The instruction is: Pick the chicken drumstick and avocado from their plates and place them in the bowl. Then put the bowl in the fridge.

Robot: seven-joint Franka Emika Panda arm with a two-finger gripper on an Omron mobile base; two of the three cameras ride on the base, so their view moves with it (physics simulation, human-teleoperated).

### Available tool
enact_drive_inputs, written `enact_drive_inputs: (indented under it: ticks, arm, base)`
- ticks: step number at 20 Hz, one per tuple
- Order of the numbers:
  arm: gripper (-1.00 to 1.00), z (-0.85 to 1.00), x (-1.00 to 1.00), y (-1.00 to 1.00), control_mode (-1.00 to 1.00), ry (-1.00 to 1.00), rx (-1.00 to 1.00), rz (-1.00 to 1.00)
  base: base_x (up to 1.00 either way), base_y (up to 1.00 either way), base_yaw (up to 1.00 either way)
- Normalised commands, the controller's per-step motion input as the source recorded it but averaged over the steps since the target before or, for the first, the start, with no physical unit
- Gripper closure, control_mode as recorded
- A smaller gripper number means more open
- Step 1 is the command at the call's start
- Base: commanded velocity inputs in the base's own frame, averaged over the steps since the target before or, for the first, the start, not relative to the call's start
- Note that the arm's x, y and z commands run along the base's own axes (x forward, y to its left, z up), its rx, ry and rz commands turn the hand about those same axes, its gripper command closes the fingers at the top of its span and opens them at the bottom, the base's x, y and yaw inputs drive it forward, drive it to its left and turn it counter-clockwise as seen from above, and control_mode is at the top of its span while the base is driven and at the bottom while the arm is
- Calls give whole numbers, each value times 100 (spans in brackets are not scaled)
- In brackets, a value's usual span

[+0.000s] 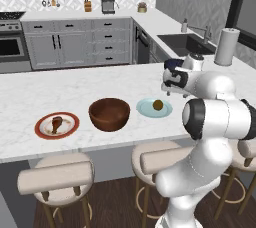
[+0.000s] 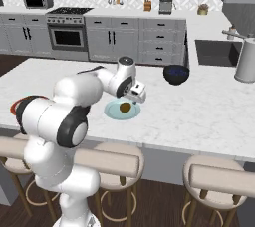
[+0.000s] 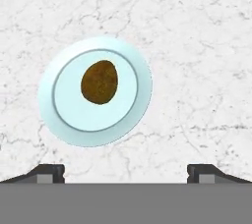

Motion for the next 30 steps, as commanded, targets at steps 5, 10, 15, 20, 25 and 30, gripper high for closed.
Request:
enact_drive_inputs:
  ticks: [5,10,15,20,25,30]
  arm:
    - [-100,-24,69,9,-100,24,8,-1]
    - [-100,-24,65,34,-100,30,0,0]
    - [-100,-43,49,25,-100,22,0,0]
    - [-100,-48,26,-9,-100,7,-3,0]
    - [-100,-34,9,0,-100,8,-1,0]
    - [-100,-4,-22,5,-100,10,0,-1]
  base:
    - [0,0,0]
    - [0,0,0]
    - [0,0,0]
    - [0,0,0]
    - [0,0,0]
    - [0,0,0]
